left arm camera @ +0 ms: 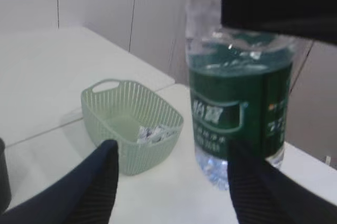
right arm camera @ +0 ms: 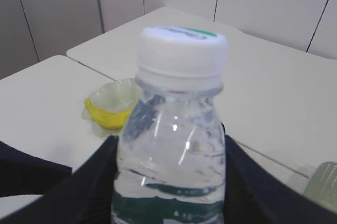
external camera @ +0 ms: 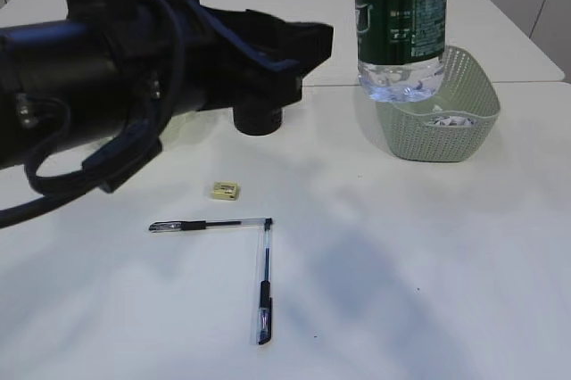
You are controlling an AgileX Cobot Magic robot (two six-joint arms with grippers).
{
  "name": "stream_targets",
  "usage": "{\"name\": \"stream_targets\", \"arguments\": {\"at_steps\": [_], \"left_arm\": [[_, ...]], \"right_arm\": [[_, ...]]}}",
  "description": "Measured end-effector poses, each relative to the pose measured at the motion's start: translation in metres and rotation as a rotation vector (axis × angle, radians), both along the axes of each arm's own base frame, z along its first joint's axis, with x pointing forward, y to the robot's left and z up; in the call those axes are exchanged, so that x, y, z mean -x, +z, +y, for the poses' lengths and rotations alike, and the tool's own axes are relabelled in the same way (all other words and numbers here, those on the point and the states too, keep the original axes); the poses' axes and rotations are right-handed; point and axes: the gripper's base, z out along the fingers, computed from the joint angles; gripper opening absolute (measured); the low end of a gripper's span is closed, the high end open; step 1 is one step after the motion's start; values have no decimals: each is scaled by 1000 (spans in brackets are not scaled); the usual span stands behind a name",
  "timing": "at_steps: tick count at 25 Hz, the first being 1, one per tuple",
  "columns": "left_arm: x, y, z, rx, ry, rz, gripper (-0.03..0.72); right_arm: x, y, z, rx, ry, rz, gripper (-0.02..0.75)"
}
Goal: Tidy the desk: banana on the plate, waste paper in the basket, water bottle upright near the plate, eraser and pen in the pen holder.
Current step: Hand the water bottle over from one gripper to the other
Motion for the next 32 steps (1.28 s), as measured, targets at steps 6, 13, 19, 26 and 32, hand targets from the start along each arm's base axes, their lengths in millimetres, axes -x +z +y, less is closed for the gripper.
{"name": "stream_targets", "arguments": {"at_steps": [6, 13, 19, 26, 32], "left_arm": [[-2, -6, -9, 25, -31, -14, 464], [9, -4, -21, 55, -95, -58, 505], [8, -3, -27, 154, -94, -77, 548], [4, -16, -34, 176, -101, -46, 552], [3, -13, -34, 208, -99, -63, 554]], "right_arm": [[1, 1, 1, -46, 0, 23, 374], [1, 1, 2, -61, -1, 25, 374], [5, 1, 8, -35, 36, 7, 374], [11, 1, 18, -34, 81, 6, 374], [14, -2, 20, -27, 111, 52, 374]]}}
